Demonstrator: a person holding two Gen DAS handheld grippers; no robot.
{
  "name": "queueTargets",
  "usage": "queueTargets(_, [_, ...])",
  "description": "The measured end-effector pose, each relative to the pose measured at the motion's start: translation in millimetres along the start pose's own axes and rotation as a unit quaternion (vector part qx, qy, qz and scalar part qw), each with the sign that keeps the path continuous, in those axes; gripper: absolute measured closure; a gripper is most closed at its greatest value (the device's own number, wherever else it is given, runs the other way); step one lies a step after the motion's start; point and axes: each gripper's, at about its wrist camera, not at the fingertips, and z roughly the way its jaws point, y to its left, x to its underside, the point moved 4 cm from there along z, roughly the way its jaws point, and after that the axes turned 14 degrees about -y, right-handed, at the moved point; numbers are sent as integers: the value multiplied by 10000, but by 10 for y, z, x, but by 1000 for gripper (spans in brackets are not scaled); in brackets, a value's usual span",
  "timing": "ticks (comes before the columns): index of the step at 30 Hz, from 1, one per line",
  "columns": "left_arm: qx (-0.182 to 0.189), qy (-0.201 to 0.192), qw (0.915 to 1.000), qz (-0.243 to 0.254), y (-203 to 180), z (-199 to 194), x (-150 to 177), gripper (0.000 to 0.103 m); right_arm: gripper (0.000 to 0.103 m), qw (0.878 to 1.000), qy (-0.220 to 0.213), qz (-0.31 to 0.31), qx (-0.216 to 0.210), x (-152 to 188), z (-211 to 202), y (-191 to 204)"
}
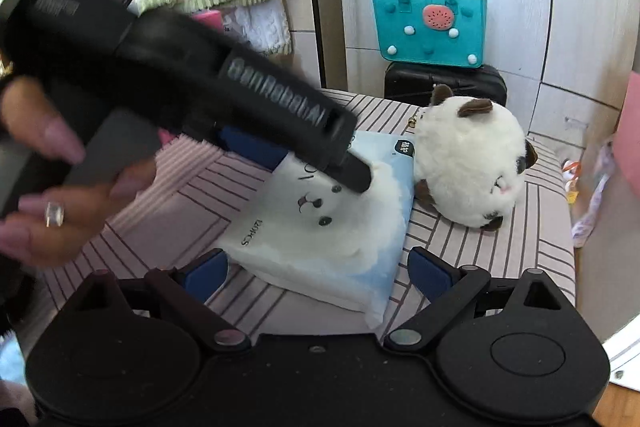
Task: Organize soft objects
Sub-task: 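Close the left tool on the wipes pack edge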
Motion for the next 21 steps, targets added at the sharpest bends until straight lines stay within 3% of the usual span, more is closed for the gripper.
queueTargets(6, [-218, -188, 9996, 21, 42, -81, 104, 36, 6, 9986, -35, 519, -91, -40, -1, -97])
queueTargets(10, [-265, -172, 9994, 116, 18, -100, 117, 38, 37, 9951, -65, 979, -71, -74, -33, -203])
queueTargets(11, [-273, -147, 9995, 92, 18, -107, 110, 42, 51, 9935, -53, 1133, -82, -70, -31, -242])
queueTargets(13, [-239, -145, 9996, -10, 27, -127, 115, 56, 62, 9896, 1, 1430, -172, -60, -54, -298])
queueTargets(14, [-208, -152, 9997, -49, 32, -141, 123, 59, 66, 9892, 7, 1458, -160, -55, -68, -304])
queueTargets(18, [-191, -282, 9992, -186, 109, -193, 156, 65, 65, 9907, 51, 1357, -80, -47, -42, -269])
queueTargets(21, [-155, -286, 9993, -198, 143, -214, 183, 65, 52, 9929, 35, 1180, 173, -70, 13, -248])
